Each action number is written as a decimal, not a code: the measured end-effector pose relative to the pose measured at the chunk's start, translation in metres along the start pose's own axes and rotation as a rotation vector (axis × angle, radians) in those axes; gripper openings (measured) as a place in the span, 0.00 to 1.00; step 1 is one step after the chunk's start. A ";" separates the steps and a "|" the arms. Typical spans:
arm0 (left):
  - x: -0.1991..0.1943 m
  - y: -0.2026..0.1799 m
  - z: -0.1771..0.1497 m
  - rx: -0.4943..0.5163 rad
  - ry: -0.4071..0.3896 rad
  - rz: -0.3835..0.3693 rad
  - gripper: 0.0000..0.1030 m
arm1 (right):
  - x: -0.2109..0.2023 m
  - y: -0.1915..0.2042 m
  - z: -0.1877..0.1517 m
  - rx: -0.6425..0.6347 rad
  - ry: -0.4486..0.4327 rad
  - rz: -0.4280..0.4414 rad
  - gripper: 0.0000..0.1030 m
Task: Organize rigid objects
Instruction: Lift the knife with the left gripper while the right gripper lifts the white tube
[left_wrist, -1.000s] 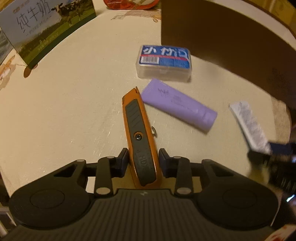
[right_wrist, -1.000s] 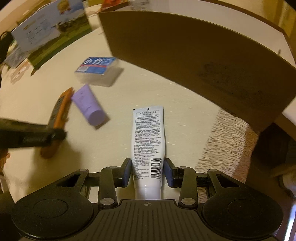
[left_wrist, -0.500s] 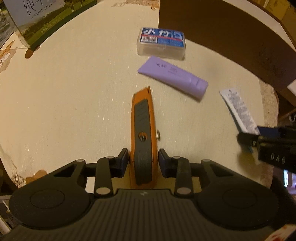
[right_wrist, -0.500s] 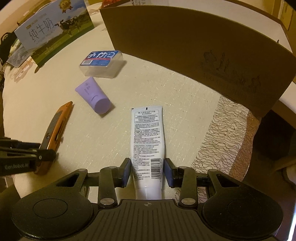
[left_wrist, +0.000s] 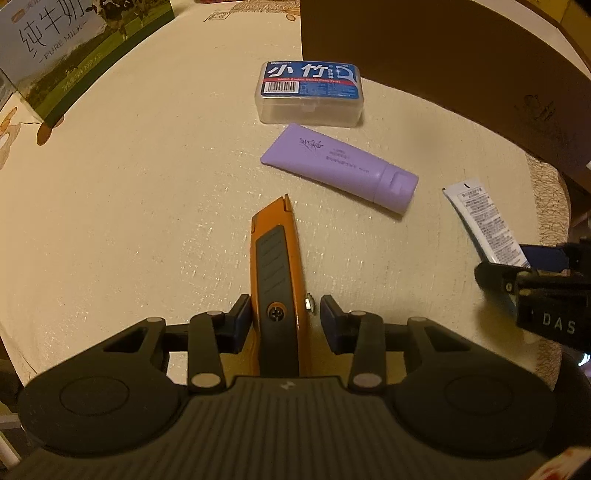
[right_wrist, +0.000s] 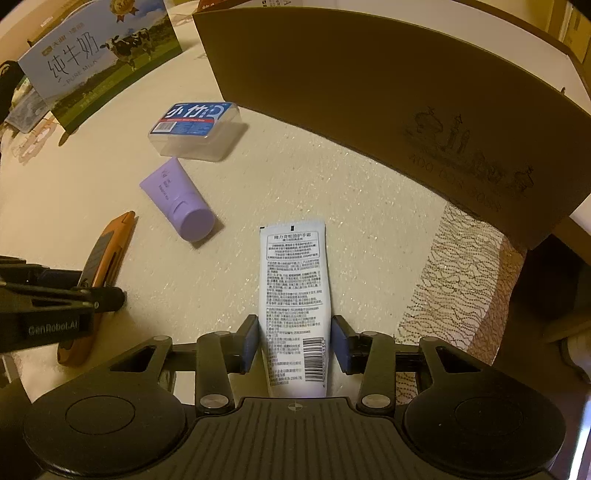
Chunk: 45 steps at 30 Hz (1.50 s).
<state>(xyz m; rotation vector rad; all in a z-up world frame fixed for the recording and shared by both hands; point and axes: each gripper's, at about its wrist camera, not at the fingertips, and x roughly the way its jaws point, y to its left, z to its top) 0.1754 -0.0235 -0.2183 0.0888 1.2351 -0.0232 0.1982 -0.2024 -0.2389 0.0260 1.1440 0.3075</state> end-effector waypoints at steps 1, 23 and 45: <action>0.001 0.000 0.000 -0.002 0.002 -0.002 0.34 | 0.000 0.000 0.000 -0.001 0.000 -0.002 0.38; -0.003 -0.003 0.006 0.012 0.004 0.006 0.30 | 0.003 0.004 0.004 -0.035 0.006 -0.010 0.37; -0.048 -0.012 0.018 0.028 -0.073 -0.025 0.29 | -0.030 -0.003 0.004 0.013 -0.052 0.033 0.36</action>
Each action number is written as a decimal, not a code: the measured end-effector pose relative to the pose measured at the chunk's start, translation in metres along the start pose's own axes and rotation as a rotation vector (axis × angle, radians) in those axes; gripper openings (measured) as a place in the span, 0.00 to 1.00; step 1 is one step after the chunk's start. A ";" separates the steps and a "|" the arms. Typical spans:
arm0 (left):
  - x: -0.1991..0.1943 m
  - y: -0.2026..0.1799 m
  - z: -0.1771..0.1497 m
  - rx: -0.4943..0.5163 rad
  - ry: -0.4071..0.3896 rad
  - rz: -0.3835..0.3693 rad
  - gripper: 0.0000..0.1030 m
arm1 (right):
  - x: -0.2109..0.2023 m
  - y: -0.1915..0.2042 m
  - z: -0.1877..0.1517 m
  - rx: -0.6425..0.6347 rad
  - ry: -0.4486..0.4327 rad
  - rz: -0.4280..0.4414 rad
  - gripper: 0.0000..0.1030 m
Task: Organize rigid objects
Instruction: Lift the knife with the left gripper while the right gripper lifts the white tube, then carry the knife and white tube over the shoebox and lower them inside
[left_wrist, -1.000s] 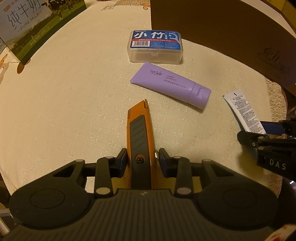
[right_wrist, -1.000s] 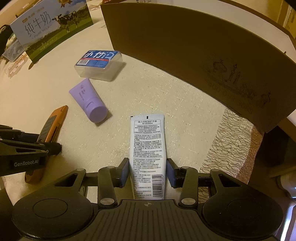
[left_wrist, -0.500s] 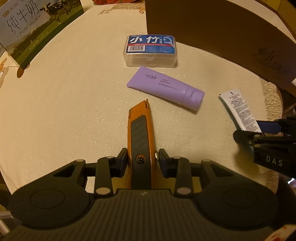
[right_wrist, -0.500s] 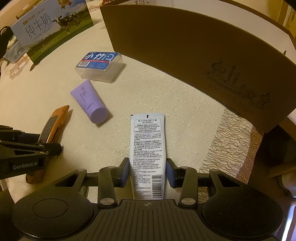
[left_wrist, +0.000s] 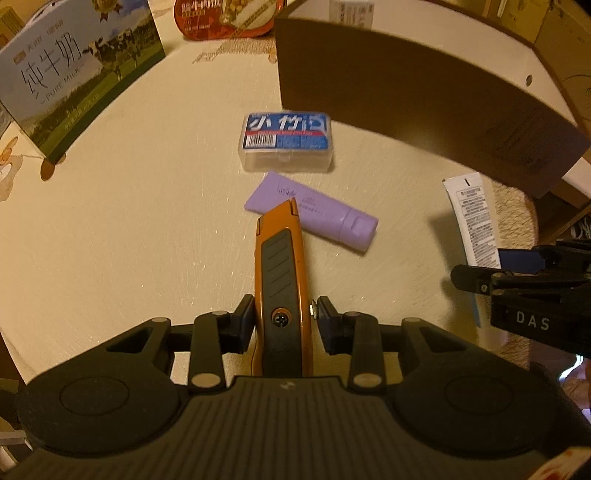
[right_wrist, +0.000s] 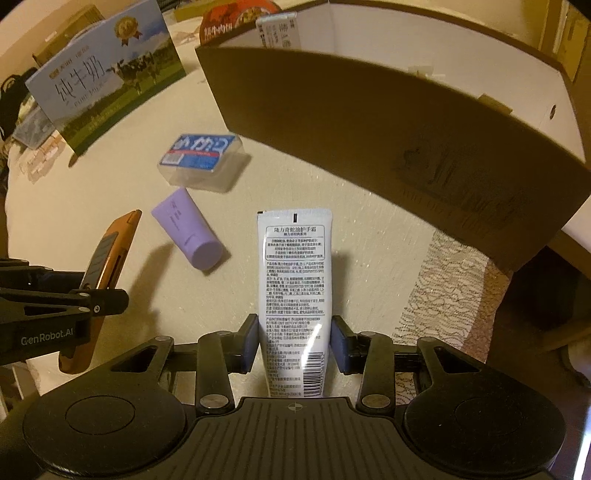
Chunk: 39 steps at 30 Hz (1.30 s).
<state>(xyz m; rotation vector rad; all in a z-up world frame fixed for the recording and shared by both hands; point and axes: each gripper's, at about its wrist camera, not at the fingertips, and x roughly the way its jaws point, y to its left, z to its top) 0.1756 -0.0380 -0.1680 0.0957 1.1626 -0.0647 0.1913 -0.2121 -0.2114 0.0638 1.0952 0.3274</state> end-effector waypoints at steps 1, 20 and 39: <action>-0.004 -0.001 0.001 0.001 -0.010 -0.003 0.29 | -0.004 0.000 0.000 0.003 -0.008 0.004 0.36; -0.059 -0.036 0.054 0.048 -0.194 -0.092 0.30 | -0.074 -0.020 0.043 0.083 -0.206 0.025 0.36; -0.074 -0.083 0.182 0.127 -0.406 -0.184 0.30 | -0.121 -0.069 0.136 0.246 -0.416 -0.004 0.36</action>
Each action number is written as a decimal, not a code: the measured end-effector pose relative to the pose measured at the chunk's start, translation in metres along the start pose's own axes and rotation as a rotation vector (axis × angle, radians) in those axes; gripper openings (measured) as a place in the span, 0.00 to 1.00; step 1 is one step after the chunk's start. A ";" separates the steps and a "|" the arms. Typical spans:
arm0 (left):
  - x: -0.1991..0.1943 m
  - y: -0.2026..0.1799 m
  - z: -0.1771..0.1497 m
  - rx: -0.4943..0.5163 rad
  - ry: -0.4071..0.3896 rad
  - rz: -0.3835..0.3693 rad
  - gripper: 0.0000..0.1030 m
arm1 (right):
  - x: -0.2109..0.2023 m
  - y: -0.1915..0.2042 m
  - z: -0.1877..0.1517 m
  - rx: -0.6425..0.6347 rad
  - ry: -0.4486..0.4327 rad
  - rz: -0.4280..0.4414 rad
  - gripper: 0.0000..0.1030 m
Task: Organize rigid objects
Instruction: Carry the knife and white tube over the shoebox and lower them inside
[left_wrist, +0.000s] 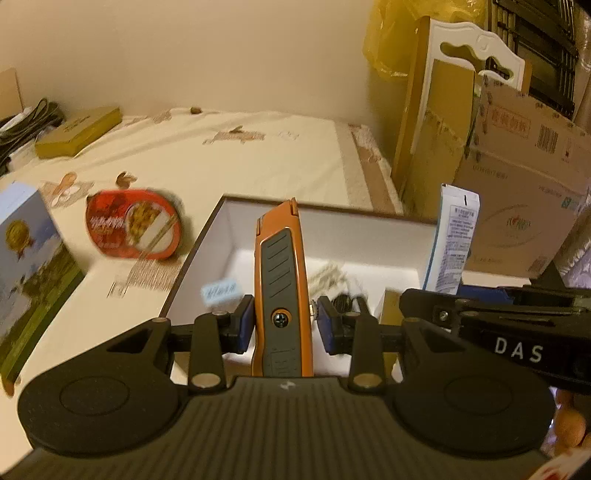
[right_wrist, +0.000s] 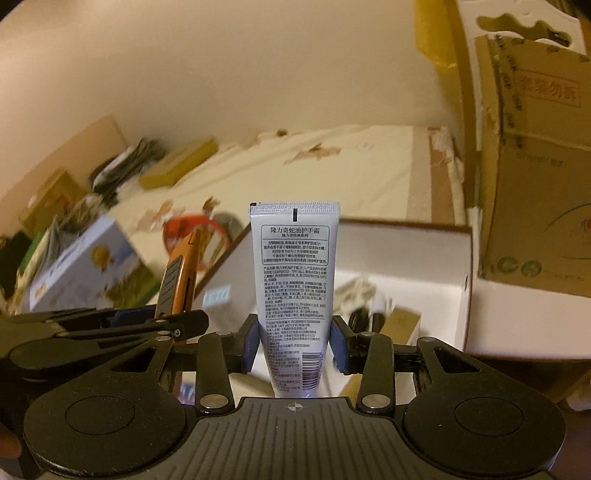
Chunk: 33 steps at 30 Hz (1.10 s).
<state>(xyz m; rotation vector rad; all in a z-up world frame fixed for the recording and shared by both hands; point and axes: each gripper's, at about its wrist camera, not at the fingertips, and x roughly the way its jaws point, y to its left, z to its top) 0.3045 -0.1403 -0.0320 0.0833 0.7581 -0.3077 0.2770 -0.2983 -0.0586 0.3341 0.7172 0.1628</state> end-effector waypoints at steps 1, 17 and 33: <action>0.003 -0.002 0.003 0.000 -0.004 -0.004 0.30 | 0.003 -0.003 0.004 0.010 -0.008 -0.010 0.36; 0.077 0.001 0.015 -0.019 0.050 -0.033 0.30 | 0.067 -0.038 0.005 0.154 0.060 -0.067 0.36; 0.105 0.005 -0.001 0.026 0.108 -0.030 0.25 | 0.097 -0.052 -0.012 0.197 0.183 -0.068 0.36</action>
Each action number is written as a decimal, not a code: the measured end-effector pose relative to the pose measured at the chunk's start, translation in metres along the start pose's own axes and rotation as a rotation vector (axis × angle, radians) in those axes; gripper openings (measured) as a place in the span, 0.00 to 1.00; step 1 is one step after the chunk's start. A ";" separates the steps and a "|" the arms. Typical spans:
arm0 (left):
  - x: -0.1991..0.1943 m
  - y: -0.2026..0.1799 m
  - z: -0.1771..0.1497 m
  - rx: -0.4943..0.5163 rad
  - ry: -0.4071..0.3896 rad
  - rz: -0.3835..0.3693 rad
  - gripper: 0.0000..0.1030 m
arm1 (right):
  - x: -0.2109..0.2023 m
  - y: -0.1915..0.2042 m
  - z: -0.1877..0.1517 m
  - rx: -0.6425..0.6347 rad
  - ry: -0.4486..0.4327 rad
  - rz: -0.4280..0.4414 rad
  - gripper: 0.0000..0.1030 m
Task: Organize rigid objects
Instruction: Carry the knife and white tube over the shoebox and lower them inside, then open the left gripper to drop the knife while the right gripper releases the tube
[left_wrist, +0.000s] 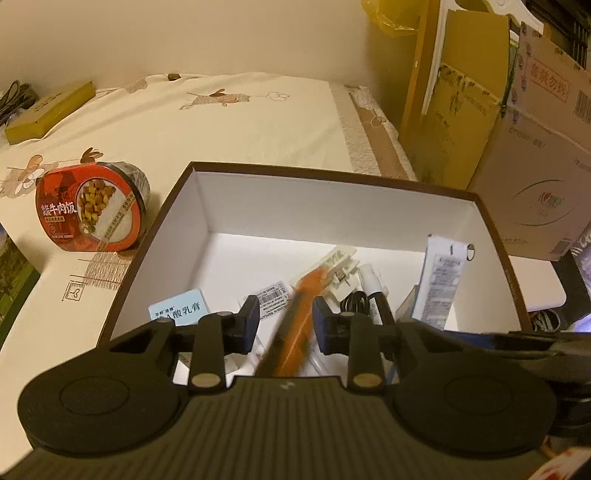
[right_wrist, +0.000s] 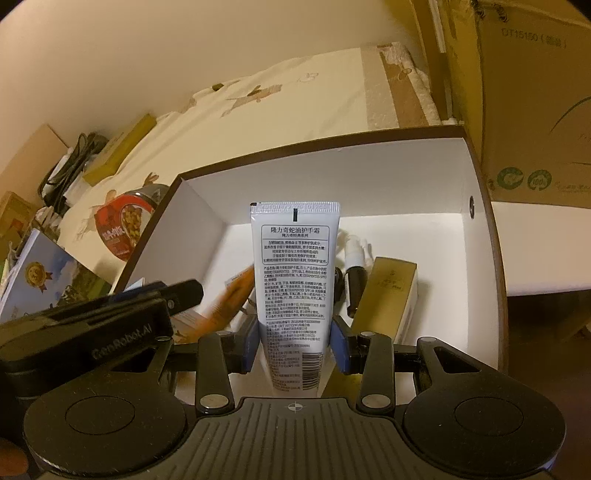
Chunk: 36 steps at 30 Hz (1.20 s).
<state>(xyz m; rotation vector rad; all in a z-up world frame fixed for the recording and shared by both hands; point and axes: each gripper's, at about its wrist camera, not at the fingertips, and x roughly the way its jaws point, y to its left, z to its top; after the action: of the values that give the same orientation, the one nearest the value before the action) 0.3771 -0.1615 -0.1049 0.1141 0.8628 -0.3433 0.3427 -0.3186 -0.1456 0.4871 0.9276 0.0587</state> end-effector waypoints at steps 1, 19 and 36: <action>0.000 0.001 0.001 -0.002 0.003 0.001 0.25 | 0.000 0.000 0.000 0.000 0.007 0.002 0.36; -0.001 0.006 -0.007 -0.010 0.040 0.011 0.29 | -0.003 -0.007 0.000 0.007 0.002 -0.034 0.61; -0.013 0.006 -0.008 -0.013 0.034 0.003 0.30 | -0.013 -0.010 -0.006 0.015 -0.003 -0.032 0.62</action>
<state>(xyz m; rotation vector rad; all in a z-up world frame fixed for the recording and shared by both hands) 0.3650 -0.1508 -0.1006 0.1090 0.8983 -0.3335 0.3284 -0.3282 -0.1431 0.4856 0.9331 0.0218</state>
